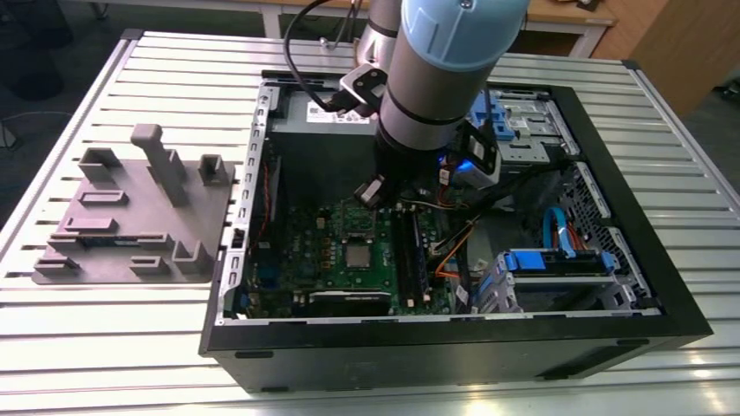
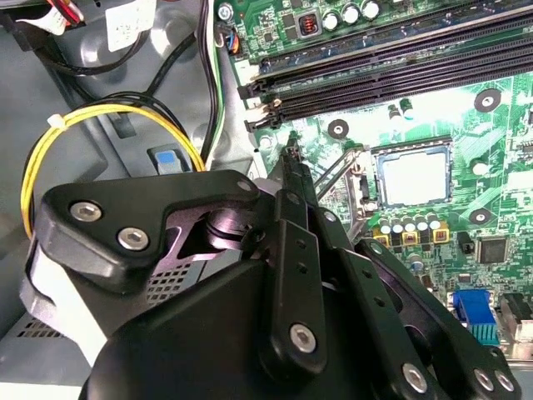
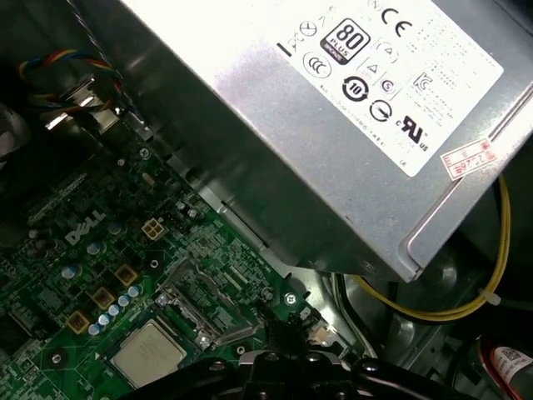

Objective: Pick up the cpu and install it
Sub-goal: 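Close the cpu cover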

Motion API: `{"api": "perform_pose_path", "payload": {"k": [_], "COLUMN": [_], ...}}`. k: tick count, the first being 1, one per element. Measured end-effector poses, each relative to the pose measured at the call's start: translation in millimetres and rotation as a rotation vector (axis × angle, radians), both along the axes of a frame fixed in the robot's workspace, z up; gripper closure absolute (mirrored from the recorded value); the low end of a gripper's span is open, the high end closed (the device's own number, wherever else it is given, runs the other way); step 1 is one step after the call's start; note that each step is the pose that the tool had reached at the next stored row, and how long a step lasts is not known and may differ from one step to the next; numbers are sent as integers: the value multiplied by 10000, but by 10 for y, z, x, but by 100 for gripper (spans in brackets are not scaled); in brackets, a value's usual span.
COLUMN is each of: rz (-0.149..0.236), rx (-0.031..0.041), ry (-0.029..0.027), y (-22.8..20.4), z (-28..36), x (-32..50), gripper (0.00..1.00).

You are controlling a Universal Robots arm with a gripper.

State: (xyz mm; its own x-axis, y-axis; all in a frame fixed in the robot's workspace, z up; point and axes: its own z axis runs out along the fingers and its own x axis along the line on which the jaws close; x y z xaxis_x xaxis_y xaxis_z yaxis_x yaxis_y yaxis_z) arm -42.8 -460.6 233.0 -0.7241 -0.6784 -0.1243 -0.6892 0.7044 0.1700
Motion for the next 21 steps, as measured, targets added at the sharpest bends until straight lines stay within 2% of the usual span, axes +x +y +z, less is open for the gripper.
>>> {"api": "perform_pose_path", "payload": {"k": [4,10,21], "rz": [23,283,325], "rx": [0,-2,-2], "ry": [1,1,1], "y": [6,6,7], "z": [27,30,30], "x": [-2,-8,-8], "gripper": [90,90,90]}}
